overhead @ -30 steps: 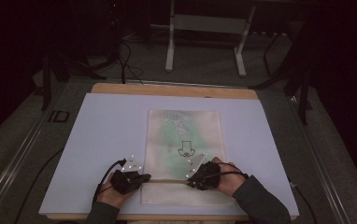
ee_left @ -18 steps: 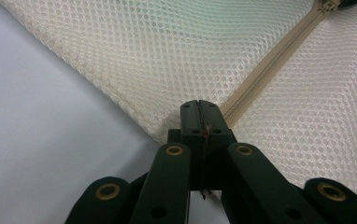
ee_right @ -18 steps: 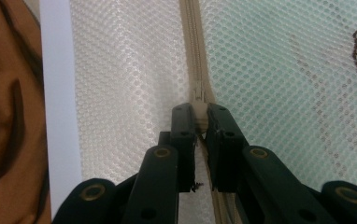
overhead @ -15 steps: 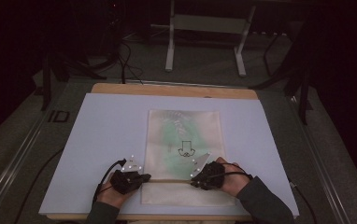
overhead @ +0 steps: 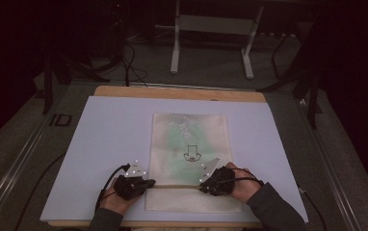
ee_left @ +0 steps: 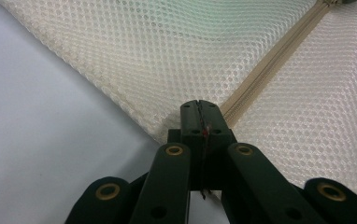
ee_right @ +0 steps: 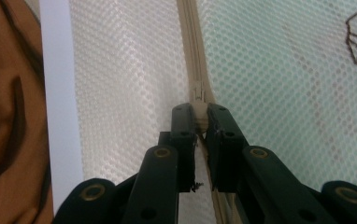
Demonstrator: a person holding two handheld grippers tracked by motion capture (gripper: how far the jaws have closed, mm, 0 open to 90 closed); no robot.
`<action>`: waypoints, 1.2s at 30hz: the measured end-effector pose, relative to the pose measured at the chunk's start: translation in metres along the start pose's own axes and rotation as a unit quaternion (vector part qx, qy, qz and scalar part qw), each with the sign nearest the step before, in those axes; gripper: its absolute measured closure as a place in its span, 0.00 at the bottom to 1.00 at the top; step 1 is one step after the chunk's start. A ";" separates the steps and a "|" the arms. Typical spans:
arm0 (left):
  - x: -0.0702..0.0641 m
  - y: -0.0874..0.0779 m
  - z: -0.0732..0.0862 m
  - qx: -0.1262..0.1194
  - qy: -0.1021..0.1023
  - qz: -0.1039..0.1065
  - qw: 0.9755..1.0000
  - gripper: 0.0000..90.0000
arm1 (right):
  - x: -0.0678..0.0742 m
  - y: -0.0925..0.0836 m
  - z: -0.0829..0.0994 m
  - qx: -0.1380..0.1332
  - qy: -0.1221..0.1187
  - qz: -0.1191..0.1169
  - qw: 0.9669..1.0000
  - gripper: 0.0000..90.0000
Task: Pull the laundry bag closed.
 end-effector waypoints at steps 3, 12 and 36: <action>0.000 0.000 0.000 0.000 0.001 0.000 1.000 0.99 | 0.000 -0.001 0.002 -0.002 0.000 -0.002 1.000 0.92; 0.000 0.000 0.000 -0.001 0.000 0.000 1.000 0.99 | -0.001 -0.004 0.005 0.002 0.003 0.000 1.000 0.92; 0.000 0.000 0.000 0.000 0.000 0.002 1.000 0.99 | -0.005 -0.014 0.027 0.006 0.022 0.006 1.000 0.92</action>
Point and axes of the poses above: each handheld gripper's, and its own axes: y roughly forward along the jaws, z roughly out of its underside, x roughly to its left, the point moved 6 cm from there along y, roughly forward along the jaws, and after that the axes turned 7 degrees about -z, right-handed, at the moved point
